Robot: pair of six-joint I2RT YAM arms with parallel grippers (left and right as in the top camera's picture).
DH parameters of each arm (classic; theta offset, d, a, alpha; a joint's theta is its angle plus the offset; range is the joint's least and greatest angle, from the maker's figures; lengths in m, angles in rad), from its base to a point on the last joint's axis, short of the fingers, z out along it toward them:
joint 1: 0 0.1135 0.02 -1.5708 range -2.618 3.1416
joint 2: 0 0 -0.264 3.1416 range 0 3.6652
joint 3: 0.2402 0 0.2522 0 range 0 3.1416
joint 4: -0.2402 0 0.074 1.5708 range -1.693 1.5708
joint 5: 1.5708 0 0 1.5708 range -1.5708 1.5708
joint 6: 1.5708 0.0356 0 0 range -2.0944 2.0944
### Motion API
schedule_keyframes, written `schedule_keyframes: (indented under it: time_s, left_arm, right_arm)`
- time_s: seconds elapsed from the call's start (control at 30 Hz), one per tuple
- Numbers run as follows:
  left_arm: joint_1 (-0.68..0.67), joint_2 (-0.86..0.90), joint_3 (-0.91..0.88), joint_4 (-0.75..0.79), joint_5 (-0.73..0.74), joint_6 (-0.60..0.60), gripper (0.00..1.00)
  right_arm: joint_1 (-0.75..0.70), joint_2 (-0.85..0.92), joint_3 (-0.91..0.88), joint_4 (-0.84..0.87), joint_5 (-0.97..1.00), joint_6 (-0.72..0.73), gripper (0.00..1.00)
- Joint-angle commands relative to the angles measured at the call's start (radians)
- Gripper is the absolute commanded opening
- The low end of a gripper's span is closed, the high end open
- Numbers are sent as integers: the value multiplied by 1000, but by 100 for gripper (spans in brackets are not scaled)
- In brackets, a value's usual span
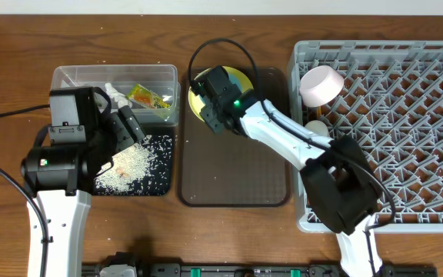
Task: Sort waste into correct bins and load items into the dishwasher rack
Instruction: 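Lower right gripper onto the light-blue bowl rim and grasp it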
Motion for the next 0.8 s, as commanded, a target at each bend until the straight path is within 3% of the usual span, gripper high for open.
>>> schedule_keyframes:
  time_s: [0.0,0.2,0.43,0.77]
  left_arm:
    - [4,4,-1,1,3,-2,91]
    - [4,4,-1,1,3,-2,91]
    - [4,4,-1,1,3,-2,91]
    - [4,4,-1,1,3,-2,91]
  right_arm:
    - [10,24,14,3,-13,-12,35]
    - [8,24,14,0,-2,-13,26]
    - [7,23,16,3,-2,-13,1]
    - [5,-126,76,-10,-2,3,1]
